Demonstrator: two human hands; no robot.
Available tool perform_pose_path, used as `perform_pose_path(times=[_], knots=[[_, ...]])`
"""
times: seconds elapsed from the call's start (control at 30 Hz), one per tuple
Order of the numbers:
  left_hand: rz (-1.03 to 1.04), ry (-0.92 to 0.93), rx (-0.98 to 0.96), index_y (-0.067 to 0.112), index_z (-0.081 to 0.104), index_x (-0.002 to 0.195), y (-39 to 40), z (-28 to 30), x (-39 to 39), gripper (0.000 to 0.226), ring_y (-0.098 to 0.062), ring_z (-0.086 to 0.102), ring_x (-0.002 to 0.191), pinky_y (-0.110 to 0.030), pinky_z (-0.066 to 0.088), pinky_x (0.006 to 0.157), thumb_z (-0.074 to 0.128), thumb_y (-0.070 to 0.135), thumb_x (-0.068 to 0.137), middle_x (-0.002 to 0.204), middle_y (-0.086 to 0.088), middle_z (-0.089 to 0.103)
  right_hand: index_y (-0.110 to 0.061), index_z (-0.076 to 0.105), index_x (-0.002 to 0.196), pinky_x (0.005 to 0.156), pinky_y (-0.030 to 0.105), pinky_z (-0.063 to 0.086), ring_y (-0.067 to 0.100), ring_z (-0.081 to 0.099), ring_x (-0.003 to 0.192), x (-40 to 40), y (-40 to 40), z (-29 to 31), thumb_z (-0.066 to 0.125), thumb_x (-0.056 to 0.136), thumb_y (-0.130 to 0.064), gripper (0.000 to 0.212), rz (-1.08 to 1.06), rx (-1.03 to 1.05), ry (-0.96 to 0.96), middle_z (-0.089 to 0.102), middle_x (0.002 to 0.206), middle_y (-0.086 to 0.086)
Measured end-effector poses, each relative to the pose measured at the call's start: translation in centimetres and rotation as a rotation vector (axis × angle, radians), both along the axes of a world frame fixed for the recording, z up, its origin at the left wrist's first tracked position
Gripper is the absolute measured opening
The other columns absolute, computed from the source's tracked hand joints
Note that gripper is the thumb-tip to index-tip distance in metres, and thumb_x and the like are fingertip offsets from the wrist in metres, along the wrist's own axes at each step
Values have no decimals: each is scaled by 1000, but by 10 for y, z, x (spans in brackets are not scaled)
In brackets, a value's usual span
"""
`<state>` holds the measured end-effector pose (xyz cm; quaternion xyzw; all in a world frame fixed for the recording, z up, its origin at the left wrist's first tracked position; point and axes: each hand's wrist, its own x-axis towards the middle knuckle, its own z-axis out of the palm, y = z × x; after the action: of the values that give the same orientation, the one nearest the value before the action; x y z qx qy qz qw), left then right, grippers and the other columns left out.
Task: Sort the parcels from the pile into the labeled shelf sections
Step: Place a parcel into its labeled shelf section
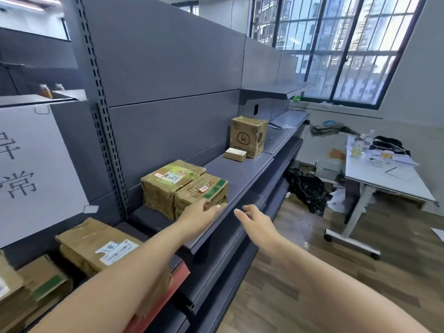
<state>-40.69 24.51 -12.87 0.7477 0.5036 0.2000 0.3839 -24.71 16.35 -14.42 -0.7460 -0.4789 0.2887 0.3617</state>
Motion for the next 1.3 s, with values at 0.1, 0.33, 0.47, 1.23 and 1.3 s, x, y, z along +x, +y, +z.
perform_pose_path(times=[0.1,0.33,0.47,1.23,1.3], knots=[[49,6,-3,17,48,137,24,-4,5,49,-20,52,118,-28,40,94,49,44,97,136,-2,54,-21,40,141,89,28,40,14,50,110,10,35,-2,41,98,-54,55,58,-9,-23,54,133,-1],[273,8,-22,18,50,134,73,-8,26,45,-17,52,111,-29,42,95,51,40,96,133,-2,55,-20,43,139,100,32,43,14,52,111,44,119,-3,44,97,-51,52,261,-11,-48,56,133,-1],[381,-1,-31,18,48,137,92,-10,45,48,-20,51,120,-27,41,91,50,42,97,137,-3,53,-24,43,137,99,42,48,21,60,112,66,167,0,46,93,-57,55,357,-9,-34,58,131,0],[906,58,-3,19,35,144,204,-48,11,59,-29,44,126,-42,41,103,48,43,91,142,-8,41,-16,36,144,102,41,37,26,39,133,69,340,-32,40,99,-50,56,576,38,-264,42,145,6],[963,12,-42,16,34,144,222,-53,1,63,-30,47,125,-43,41,102,48,45,90,141,-10,43,-16,33,147,105,42,35,26,37,136,67,359,-33,39,99,-50,59,557,32,-266,38,150,6]])
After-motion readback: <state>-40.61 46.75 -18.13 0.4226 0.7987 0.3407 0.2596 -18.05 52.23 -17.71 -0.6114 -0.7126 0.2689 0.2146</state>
